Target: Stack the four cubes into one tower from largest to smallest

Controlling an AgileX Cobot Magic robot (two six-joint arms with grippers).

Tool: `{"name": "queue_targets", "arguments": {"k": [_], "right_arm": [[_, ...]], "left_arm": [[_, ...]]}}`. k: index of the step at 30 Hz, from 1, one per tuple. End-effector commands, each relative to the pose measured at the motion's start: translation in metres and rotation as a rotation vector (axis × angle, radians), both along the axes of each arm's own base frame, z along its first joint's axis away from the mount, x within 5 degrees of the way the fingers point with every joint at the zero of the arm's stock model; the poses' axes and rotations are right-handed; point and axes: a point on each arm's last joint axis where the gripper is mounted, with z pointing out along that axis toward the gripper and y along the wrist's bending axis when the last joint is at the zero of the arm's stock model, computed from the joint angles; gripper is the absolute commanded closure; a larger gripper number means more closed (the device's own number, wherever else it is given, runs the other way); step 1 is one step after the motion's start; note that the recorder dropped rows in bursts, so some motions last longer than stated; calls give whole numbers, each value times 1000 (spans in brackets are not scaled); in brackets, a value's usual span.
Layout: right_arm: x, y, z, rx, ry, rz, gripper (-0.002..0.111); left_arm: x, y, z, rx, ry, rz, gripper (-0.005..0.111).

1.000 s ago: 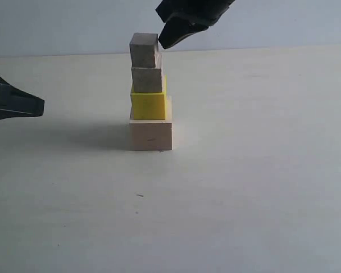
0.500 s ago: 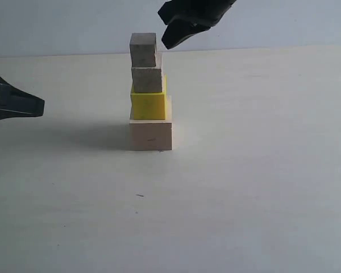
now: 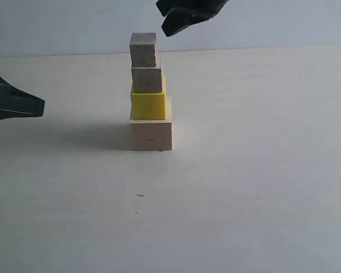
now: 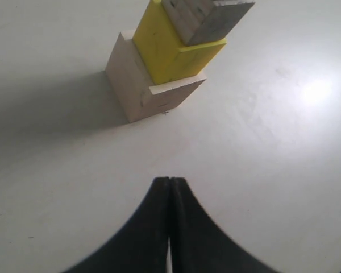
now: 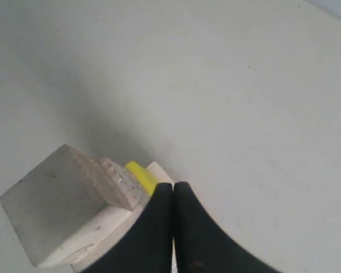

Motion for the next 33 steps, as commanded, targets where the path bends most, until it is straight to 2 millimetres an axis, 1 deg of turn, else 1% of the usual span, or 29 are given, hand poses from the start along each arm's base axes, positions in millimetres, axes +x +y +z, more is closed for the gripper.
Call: {"name": "queue_targets", "arguments": {"k": [1, 7, 11, 14, 16, 22, 30, 32, 33], "right_arm": [[-5, -3, 26, 29, -82, -22, 108], [-12, -7, 44, 35, -137, -31, 108], [-11, -15, 44, -41, -137, -89, 108], [-9, -23, 43, -112, -136, -157, 108], [-9, -26, 43, -126, -134, -182, 108], [-15, -29, 56, -96, -139, -214, 108], [-25, -34, 81, -27, -215, -271, 108], [-30, -37, 84, -7, -249, -292, 108], [-33, -38, 83, -2, -257, -300, 108]], "left_arm": [[0, 0, -1, -6, 5, 11, 107], [5, 2, 1, -17, -23, 62, 107], [8, 2, 2, -32, -29, 79, 107], [16, 0, 6, -39, -25, 60, 107], [22, -2, 9, -47, -17, 40, 107], [34, -3, 11, -55, -12, 42, 107], [38, -3, 7, -40, -22, 46, 107], [38, -3, 7, -40, -25, 44, 107], [38, -3, 7, -37, -28, 43, 107]]}}
